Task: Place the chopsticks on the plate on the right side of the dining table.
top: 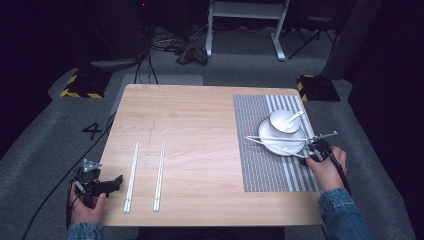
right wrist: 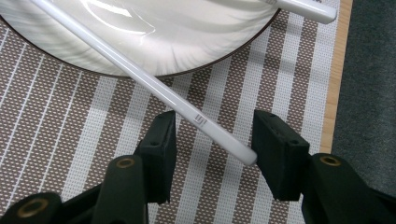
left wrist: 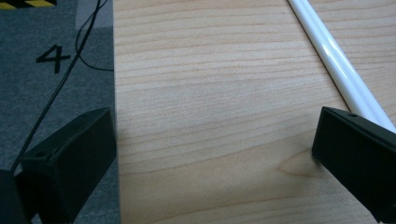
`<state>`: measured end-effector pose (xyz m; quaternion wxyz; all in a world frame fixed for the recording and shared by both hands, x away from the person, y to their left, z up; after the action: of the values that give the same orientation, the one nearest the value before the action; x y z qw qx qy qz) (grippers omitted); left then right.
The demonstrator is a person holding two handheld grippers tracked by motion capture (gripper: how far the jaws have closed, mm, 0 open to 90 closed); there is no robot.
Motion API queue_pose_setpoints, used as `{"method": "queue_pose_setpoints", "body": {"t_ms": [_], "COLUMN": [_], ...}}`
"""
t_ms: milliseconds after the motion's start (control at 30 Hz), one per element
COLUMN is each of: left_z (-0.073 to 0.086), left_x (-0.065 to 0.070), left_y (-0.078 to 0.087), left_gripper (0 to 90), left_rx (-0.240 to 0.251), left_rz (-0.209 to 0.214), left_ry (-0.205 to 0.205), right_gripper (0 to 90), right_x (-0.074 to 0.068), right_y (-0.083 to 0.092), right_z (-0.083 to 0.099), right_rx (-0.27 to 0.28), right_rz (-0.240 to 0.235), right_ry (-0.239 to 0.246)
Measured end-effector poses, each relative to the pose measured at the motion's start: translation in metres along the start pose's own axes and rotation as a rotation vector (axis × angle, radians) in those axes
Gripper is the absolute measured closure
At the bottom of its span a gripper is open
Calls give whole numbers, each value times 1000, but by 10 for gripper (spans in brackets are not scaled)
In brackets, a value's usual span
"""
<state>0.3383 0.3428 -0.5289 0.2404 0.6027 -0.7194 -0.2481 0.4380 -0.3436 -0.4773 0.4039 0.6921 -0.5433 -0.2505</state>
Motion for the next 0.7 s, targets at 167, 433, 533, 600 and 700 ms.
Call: {"method": "queue_pose_setpoints", "body": {"t_ms": [167,433,533,600,700], "left_z": [0,0,0,0,0], "left_x": [0,3,7,7,7], "left_y": [0,1,1,2,1], "left_gripper": [0,0,6,6,6], "left_rx": [1,10,12,10,11], "left_rz": [-2,-12,20,25,25], "left_ry": [-5,-38,-64,-70,-70], "right_gripper": [511,512,512,512,513], "right_x": [0,4,6,8,12], "right_y": [0,-3,-5,-6,-7], "right_z": [-3,-7,-8,-8,-9], "right_rx": [1,0,-1,-1,3], "right_rz": [3,13,13,18,25], "right_ry": [-3,-21,-31,-39,-51]}}
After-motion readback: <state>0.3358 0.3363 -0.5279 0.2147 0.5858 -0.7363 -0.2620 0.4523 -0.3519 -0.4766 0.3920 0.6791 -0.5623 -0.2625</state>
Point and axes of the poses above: each handheld gripper's, and its own axes: y roughly backward along the jaws, z roughly out of its underside, x roughly to its right, the point moved 3 cm from there along -y, roughly forward along the jaws, and after that the axes turned 7 degrees about x, right-handed, at the moved point
